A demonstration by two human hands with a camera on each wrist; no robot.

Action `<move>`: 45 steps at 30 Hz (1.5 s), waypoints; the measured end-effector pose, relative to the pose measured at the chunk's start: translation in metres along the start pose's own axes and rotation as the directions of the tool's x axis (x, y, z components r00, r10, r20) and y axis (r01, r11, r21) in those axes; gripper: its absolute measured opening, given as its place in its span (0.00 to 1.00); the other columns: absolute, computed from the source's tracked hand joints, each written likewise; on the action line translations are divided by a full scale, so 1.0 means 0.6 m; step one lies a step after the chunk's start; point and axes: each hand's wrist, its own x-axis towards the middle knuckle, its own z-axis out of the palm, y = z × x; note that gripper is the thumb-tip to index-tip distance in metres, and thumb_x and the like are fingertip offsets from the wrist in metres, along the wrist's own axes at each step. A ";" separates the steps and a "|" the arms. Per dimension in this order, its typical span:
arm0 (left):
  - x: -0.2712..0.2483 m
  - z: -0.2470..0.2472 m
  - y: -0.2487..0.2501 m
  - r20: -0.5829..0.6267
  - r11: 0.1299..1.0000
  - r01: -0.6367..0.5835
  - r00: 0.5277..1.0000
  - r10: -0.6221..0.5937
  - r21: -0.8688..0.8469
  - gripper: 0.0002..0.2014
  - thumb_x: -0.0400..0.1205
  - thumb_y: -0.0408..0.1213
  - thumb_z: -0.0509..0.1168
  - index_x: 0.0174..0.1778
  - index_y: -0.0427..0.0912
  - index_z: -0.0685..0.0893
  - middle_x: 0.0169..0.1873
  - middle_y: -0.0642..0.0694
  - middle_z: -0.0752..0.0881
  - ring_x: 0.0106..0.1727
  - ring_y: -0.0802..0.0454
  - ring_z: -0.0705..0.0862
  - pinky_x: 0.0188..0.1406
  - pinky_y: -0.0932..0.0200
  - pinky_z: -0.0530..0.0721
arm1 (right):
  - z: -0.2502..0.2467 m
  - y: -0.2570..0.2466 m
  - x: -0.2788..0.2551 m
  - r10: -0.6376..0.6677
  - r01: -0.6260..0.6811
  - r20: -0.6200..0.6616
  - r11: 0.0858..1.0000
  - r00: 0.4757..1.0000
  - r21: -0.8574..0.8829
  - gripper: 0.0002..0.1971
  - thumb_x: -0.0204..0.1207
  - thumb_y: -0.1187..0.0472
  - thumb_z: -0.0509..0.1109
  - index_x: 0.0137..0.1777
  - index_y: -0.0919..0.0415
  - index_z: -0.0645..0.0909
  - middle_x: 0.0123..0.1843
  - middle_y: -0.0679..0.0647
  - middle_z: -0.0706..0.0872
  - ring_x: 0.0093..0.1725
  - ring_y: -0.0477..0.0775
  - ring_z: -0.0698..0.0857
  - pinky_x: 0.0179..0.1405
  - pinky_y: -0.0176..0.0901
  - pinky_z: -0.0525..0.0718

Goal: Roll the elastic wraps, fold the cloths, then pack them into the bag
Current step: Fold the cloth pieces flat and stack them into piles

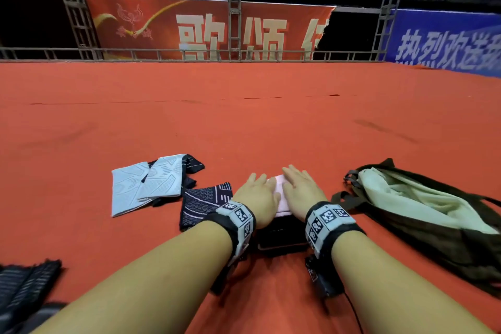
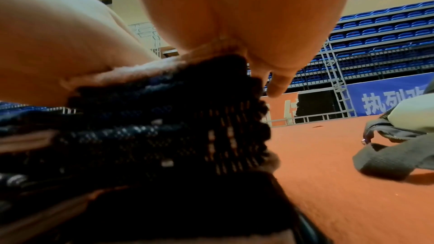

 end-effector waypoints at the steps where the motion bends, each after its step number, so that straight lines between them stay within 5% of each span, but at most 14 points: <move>1: 0.003 0.009 -0.002 0.026 0.999 0.031 0.999 -0.031 0.007 0.28 0.93 0.50 0.42 0.89 0.42 0.54 0.89 0.40 0.54 0.89 0.41 0.50 0.87 0.43 0.50 | 0.009 0.011 0.005 0.004 -0.003 0.067 1.000 0.998 -0.029 0.26 0.90 0.53 0.50 0.87 0.45 0.59 0.90 0.41 0.53 0.89 0.55 0.48 0.88 0.58 0.51; 5: 0.013 0.047 -0.008 0.069 0.994 0.110 0.992 -0.110 -0.003 0.31 0.90 0.58 0.37 0.90 0.53 0.44 0.90 0.50 0.42 0.90 0.46 0.42 0.87 0.37 0.47 | 0.037 0.053 0.018 0.040 -0.035 0.160 0.999 0.986 -0.032 0.28 0.89 0.47 0.46 0.89 0.42 0.52 0.90 0.39 0.46 0.90 0.55 0.45 0.88 0.59 0.47; 17: 0.015 0.060 0.011 0.072 0.985 0.156 0.984 -0.161 0.068 0.31 0.90 0.57 0.34 0.90 0.54 0.39 0.89 0.51 0.38 0.89 0.47 0.37 0.85 0.30 0.38 | 0.039 0.067 0.006 0.014 -0.022 0.166 0.999 0.986 0.042 0.27 0.91 0.52 0.46 0.89 0.48 0.50 0.90 0.41 0.45 0.88 0.41 0.46 0.86 0.44 0.45; 21: 0.000 0.041 0.016 0.040 0.975 0.135 0.989 -0.144 0.174 0.31 0.89 0.58 0.32 0.90 0.55 0.40 0.90 0.50 0.41 0.89 0.43 0.35 0.78 0.23 0.29 | 0.022 0.045 -0.001 0.089 -0.059 0.195 0.986 0.977 -0.156 0.28 0.90 0.49 0.46 0.90 0.47 0.49 0.91 0.43 0.45 0.89 0.51 0.51 0.88 0.55 0.50; 24: -0.016 -0.019 0.005 0.010 0.988 0.153 0.988 -0.153 -0.009 0.31 0.90 0.58 0.36 0.90 0.53 0.49 0.90 0.47 0.47 0.90 0.43 0.40 0.84 0.30 0.37 | -0.009 0.002 -0.005 0.179 -0.112 0.139 0.912 0.974 -0.394 0.28 0.89 0.47 0.48 0.88 0.43 0.52 0.90 0.45 0.51 0.88 0.62 0.55 0.85 0.65 0.55; 26: -0.032 -0.069 -0.027 -0.117 0.987 0.119 0.984 -0.131 -0.105 0.31 0.91 0.59 0.40 0.87 0.48 0.64 0.88 0.44 0.60 0.89 0.42 0.55 0.86 0.37 0.52 | -0.030 -0.038 -0.005 0.195 -0.131 0.093 0.877 0.976 -0.461 0.28 0.87 0.50 0.52 0.87 0.46 0.56 0.90 0.49 0.56 0.87 0.62 0.57 0.84 0.64 0.58; 30: -0.088 -0.152 -0.138 -0.318 0.976 0.162 0.926 -0.202 -0.148 0.27 0.88 0.61 0.48 0.65 0.46 0.84 0.65 0.42 0.86 0.68 0.38 0.83 0.68 0.42 0.80 | -0.051 -0.145 0.000 0.080 -0.035 0.095 0.912 0.992 -0.409 0.29 0.85 0.51 0.59 0.85 0.56 0.63 0.85 0.58 0.68 0.82 0.62 0.69 0.81 0.55 0.69; 36: -0.206 -0.182 -0.309 -0.242 0.926 0.376 0.896 -0.373 -0.038 0.23 0.90 0.54 0.53 0.64 0.41 0.84 0.62 0.37 0.87 0.63 0.36 0.84 0.61 0.47 0.82 | 0.017 -0.338 -0.025 -0.130 0.169 0.145 0.939 0.981 -0.299 0.27 0.82 0.54 0.64 0.80 0.57 0.71 0.76 0.61 0.79 0.71 0.63 0.81 0.67 0.50 0.80; 39: -0.245 -0.154 -0.374 -0.194 0.902 0.430 0.883 -0.427 -0.026 0.22 0.90 0.53 0.53 0.65 0.42 0.85 0.63 0.39 0.87 0.63 0.38 0.84 0.58 0.51 0.80 | 0.093 -0.400 -0.037 -0.211 0.266 0.218 0.926 0.953 -0.267 0.21 0.76 0.56 0.67 0.69 0.57 0.79 0.69 0.61 0.84 0.63 0.64 0.85 0.56 0.48 0.84; 45: -0.245 -0.086 -0.466 -0.032 0.852 0.523 0.852 -0.523 -0.018 0.20 0.87 0.52 0.58 0.65 0.46 0.86 0.63 0.41 0.87 0.64 0.40 0.84 0.59 0.53 0.81 | 0.237 -0.448 -0.037 -0.235 0.309 0.330 0.931 0.914 -0.193 0.26 0.79 0.55 0.67 0.77 0.59 0.74 0.77 0.61 0.78 0.74 0.63 0.79 0.70 0.49 0.79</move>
